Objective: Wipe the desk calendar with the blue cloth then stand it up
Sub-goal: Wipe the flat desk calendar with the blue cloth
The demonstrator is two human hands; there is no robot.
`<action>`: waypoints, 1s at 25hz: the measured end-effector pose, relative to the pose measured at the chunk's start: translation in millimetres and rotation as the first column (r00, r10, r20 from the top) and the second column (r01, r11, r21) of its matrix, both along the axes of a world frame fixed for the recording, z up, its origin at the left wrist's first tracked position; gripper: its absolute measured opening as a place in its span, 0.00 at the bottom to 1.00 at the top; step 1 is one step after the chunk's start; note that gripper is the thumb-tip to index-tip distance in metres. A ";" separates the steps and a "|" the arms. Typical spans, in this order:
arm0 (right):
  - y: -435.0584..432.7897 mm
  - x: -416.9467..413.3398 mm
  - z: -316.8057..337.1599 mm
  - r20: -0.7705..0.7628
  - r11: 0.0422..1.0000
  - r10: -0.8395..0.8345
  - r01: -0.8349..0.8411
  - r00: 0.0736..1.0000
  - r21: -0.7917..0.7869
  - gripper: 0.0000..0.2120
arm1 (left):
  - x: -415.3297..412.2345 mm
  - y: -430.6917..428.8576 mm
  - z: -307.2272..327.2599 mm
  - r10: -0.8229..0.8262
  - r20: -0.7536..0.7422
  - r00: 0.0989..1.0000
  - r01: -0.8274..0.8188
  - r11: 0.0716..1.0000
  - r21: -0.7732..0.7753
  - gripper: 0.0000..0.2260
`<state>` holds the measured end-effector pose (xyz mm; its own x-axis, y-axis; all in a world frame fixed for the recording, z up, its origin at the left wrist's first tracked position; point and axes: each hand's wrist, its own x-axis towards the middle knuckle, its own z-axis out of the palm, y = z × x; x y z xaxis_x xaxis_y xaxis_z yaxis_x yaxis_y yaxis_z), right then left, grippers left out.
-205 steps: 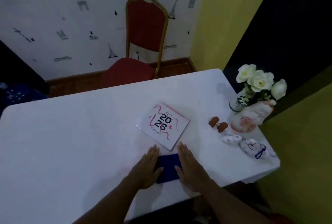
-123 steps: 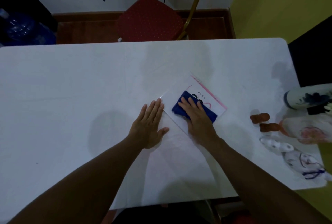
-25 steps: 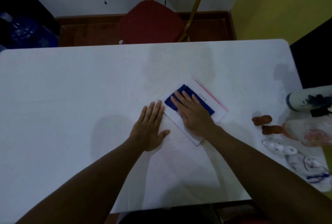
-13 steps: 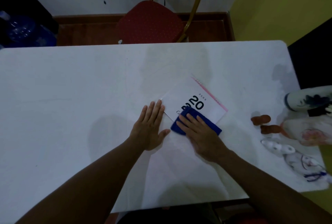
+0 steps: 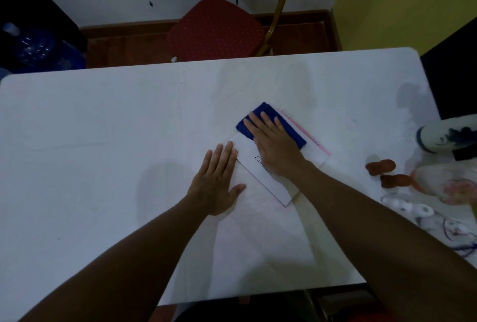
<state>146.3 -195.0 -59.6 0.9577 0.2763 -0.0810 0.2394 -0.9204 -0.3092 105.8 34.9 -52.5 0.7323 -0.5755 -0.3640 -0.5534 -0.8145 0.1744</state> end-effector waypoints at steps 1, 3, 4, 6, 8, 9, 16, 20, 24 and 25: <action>4.3 -2.1 -0.6 0.004 1.000 -0.003 0.003 1.000 0.000 0.27 | 0.4 -0.1 -0.5 0.000 -0.003 1.000 0.000 1.000 0.004 0.40; 6.7 -16.3 -1.9 0.030 1.000 -0.001 0.000 1.000 0.025 0.27 | 1.1 -0.2 -1.6 0.000 -0.010 1.000 0.000 1.000 0.014 0.40; 6.9 -27.2 -2.3 0.044 0.999 0.004 -0.006 0.999 0.040 0.27 | 1.7 0.0 -2.3 0.001 -0.014 1.000 -0.001 1.000 0.019 0.40; 6.7 -51.5 -2.4 0.064 0.999 0.017 -0.021 0.998 0.050 0.28 | 2.6 -0.2 -3.7 0.005 -0.024 1.000 -0.005 1.000 0.020 0.41; 6.6 -75.4 -1.5 0.055 0.997 0.040 -0.044 0.998 0.062 0.29 | 3.3 -1.0 -5.1 -0.002 -0.026 1.000 0.003 0.999 0.032 0.41; 5.8 -86.6 -0.2 0.041 0.996 0.060 -0.062 0.997 0.068 0.29 | 4.0 -1.3 -5.4 -0.007 -0.030 1.000 0.008 0.999 0.043 0.41; -11.1 -163.6 15.2 -0.056 0.958 0.285 -0.282 0.957 0.047 0.30 | -0.6 -7.2 11.8 -0.002 0.008 1.000 0.001 0.995 0.101 0.41; -27.8 -188.7 31.5 0.028 0.951 0.227 -0.228 0.973 0.209 0.26 | -32.1 -29.1 30.3 -0.053 0.058 0.997 0.058 0.994 -0.097 0.31; -39.5 -190.3 42.7 -0.025 0.896 -0.390 0.386 0.920 0.219 0.21 | -57.2 -53.8 42.9 -0.161 -0.078 0.984 0.135 0.955 -0.264 0.27; -41.1 -189.1 45.5 -0.077 0.874 -0.444 0.451 0.893 0.183 0.19 | -61.3 -59.2 45.3 -0.132 -0.065 0.989 0.109 0.954 -0.278 0.26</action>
